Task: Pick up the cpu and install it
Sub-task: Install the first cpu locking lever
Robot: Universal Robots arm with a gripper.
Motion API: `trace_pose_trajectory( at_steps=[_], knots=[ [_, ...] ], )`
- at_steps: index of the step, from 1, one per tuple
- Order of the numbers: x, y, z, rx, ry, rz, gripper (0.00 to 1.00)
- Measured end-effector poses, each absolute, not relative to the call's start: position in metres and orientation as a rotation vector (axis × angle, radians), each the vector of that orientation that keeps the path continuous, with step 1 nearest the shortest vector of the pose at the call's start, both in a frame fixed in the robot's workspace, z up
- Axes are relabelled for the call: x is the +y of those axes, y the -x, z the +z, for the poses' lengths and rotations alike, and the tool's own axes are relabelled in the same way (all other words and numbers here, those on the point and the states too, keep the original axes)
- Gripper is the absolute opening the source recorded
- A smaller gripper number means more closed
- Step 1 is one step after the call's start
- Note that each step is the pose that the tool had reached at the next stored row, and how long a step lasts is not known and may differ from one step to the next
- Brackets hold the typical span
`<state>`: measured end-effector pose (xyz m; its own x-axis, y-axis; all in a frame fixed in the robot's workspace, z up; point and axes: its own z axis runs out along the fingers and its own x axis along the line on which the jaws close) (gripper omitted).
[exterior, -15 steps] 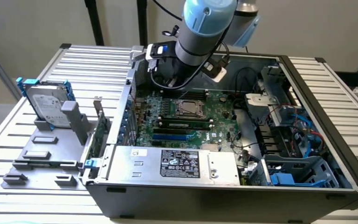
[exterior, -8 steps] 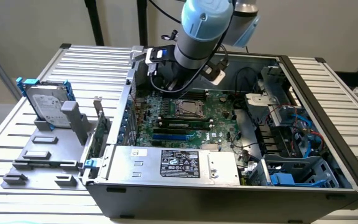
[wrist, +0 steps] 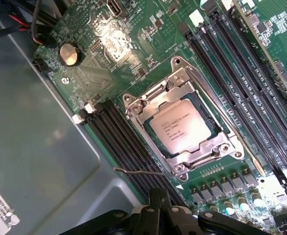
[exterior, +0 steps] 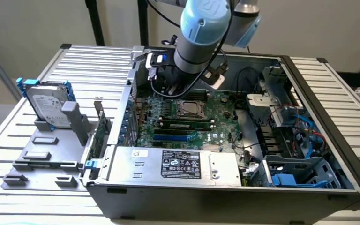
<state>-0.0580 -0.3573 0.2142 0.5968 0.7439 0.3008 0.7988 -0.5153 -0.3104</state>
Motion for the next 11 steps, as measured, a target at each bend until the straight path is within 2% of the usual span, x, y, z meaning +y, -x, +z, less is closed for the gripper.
trace_pose_trajectory(
  at_steps=[11],
  knots=[
    [-0.3480, 0.0585, 0.2042, -1.253, 2.451, -0.156, 0.11]
  ],
)
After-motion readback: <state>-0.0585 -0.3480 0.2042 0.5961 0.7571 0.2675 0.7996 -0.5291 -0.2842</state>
